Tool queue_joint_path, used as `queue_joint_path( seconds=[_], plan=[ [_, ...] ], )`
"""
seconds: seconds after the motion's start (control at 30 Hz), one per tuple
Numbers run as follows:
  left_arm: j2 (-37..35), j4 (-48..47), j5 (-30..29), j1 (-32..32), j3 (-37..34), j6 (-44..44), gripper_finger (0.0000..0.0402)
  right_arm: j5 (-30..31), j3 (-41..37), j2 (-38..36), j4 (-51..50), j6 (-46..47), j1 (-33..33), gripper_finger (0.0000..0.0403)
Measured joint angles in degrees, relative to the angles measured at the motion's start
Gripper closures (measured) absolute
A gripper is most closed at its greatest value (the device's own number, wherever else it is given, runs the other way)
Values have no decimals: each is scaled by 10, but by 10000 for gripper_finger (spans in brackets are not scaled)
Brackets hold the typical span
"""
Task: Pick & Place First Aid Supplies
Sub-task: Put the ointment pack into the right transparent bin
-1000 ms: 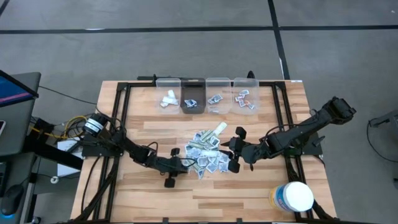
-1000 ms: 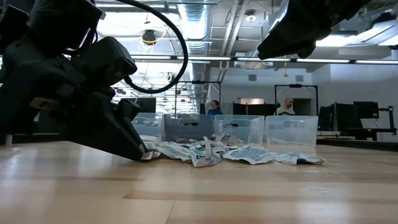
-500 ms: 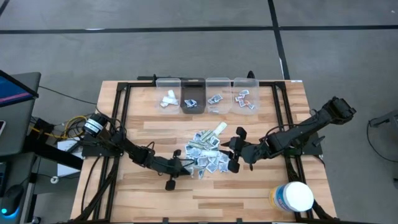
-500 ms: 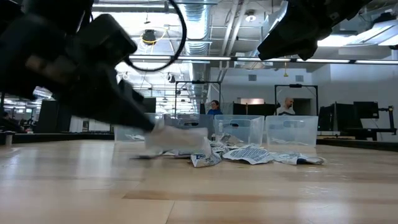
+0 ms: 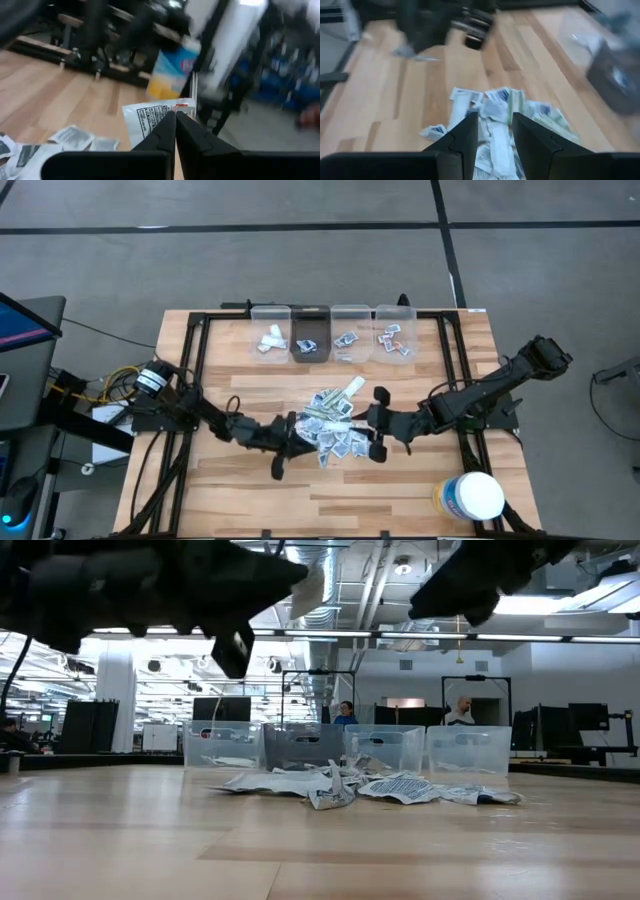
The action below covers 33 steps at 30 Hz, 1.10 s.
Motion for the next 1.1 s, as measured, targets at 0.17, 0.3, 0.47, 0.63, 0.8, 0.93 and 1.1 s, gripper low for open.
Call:
queue_joint_path(
  seconds=[0.17, 0.3, 0.47, 0.63, 0.8, 0.93, 1.1],
  plan=[
    [0, 9, 1, 41, 0, -216, 394, -26, 0, 0, 59, -107, 0, 287],
    [0, 16, 52, 65, 4, -280, 393, -27, 0, 0, 91, -141, -4, 287],
    [-1, 22, 127, 78, 41, -310, 394, -40, 0, 0, 106, -144, -5, 287],
    [-1, 22, 154, 79, 86, -307, 393, -57, 0, 0, 108, -144, -5, 287],
    [-1, 19, 169, 88, 109, -306, 394, -57, 0, 0, 148, -144, -4, 287],
    [-1, 18, 168, 93, 111, -307, 393, -57, 0, 0, 178, -145, -4, 287],
    [-1, 18, 154, 98, 111, -311, 395, -59, 0, 0, 185, -146, -4, 287]
  ],
)
